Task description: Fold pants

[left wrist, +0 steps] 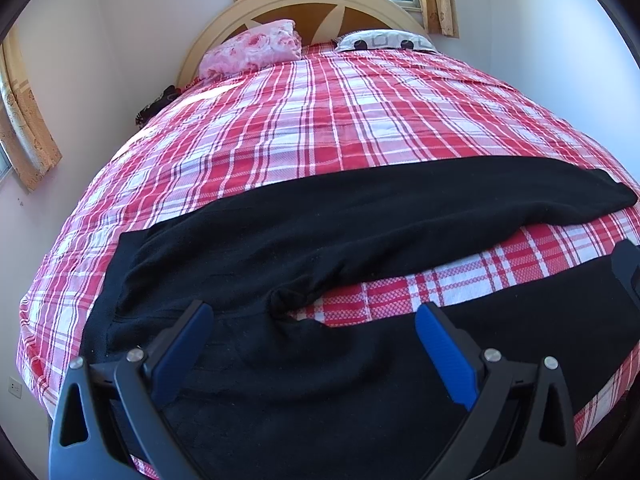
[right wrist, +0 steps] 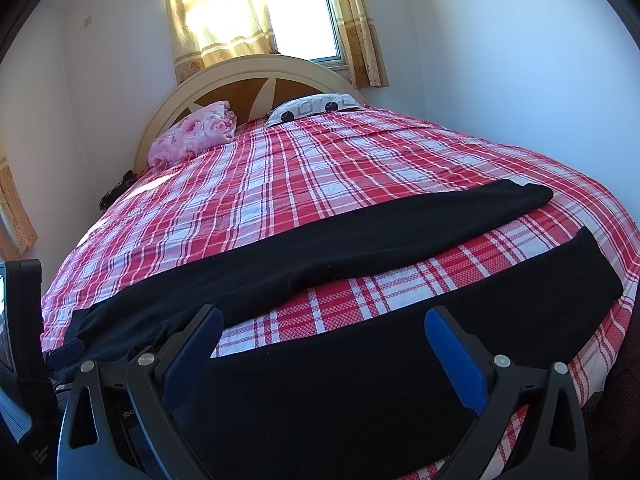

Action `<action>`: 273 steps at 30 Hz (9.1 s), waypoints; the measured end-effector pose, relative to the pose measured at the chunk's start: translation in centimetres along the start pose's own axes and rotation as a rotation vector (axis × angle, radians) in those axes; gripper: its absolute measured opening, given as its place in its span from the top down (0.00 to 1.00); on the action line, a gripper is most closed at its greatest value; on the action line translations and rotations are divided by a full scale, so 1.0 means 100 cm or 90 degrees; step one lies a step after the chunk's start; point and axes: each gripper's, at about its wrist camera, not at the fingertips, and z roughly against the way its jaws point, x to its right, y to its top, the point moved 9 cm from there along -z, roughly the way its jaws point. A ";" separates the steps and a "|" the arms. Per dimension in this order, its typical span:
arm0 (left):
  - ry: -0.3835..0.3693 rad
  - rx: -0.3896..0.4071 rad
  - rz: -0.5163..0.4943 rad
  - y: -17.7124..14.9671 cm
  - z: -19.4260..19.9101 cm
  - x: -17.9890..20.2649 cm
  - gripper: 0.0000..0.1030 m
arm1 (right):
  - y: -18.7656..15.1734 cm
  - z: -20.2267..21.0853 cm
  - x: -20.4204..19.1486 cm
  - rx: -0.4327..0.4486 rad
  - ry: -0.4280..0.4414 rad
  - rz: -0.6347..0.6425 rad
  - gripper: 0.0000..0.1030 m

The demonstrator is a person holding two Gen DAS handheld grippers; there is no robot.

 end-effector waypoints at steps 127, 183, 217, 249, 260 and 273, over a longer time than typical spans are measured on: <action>-0.177 0.061 0.356 0.015 -0.033 -0.185 0.90 | -0.085 -0.017 -0.160 -0.185 0.444 0.203 0.95; -0.149 -0.054 0.314 -0.074 -0.013 -0.204 0.11 | -0.222 0.062 -0.352 0.110 0.458 0.843 0.95; -0.323 0.037 0.518 -0.054 0.023 -0.232 0.87 | -0.027 -0.074 0.028 -0.155 0.352 -0.305 0.46; -0.104 -0.079 0.393 -0.131 -0.012 -0.244 0.80 | -0.090 -0.015 0.064 -0.152 0.273 -0.113 0.94; 0.127 0.048 0.344 -0.112 0.042 -0.302 0.53 | -0.039 0.033 0.115 -0.037 0.240 -0.218 0.48; 0.027 -0.011 0.247 -0.106 -0.008 -0.209 0.53 | -0.033 -0.039 -0.142 -0.205 0.491 0.145 0.48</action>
